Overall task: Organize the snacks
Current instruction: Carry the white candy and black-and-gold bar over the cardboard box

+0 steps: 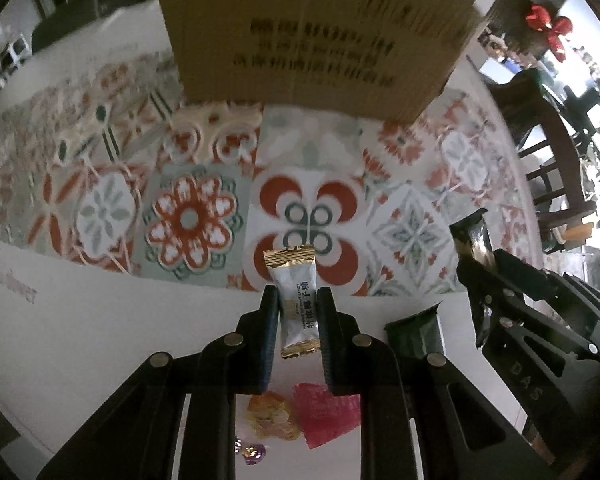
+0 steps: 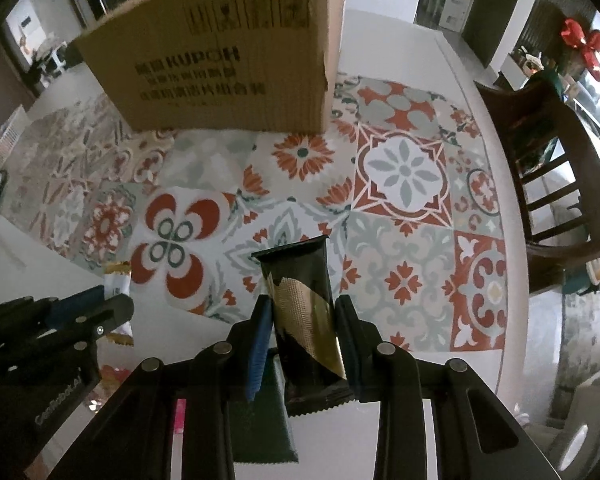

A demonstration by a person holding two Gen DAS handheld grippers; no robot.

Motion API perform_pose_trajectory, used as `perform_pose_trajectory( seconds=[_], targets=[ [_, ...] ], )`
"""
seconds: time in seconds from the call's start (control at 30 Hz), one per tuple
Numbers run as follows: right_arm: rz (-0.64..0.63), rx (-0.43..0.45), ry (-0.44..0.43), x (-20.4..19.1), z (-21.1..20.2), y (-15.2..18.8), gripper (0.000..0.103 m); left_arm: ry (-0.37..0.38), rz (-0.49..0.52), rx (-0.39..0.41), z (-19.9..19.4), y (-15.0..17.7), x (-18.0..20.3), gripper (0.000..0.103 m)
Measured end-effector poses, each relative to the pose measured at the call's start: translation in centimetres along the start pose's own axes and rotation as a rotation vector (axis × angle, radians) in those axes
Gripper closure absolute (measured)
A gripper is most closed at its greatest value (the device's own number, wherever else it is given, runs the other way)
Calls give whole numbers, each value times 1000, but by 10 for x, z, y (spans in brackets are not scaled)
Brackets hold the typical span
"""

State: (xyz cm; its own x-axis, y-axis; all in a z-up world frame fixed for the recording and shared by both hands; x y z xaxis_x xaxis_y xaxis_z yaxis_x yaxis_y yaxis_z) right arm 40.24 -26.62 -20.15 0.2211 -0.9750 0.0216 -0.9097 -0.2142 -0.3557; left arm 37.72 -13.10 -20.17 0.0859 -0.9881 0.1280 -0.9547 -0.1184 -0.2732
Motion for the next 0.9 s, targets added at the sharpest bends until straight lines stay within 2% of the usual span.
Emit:
perform_pose_trajectory(
  seconds=[0.47, 0.9],
  targets=[
    [26, 175, -51, -8, -73, -26, 70, 56, 79, 220, -78, -26, 4, 83],
    [11, 334, -79, -17, -129, -66, 70, 103, 111, 380, -141, -60, 7, 83]
  ],
)
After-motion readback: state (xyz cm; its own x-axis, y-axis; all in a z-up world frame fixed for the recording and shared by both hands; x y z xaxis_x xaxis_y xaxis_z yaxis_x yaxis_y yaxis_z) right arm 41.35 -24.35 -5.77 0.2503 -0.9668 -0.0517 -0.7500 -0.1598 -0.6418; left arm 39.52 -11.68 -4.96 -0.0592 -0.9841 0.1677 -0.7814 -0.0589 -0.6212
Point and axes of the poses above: each gripper's, at about its wrist camera, not at the fingertips, and z roughly the way its jaws point, x to its right, y to its underside, the point moved 5 cm from there along z, roughly the way its jaws point, and after that the axes turned 6 degrees about -z, right-handed, at the moved point
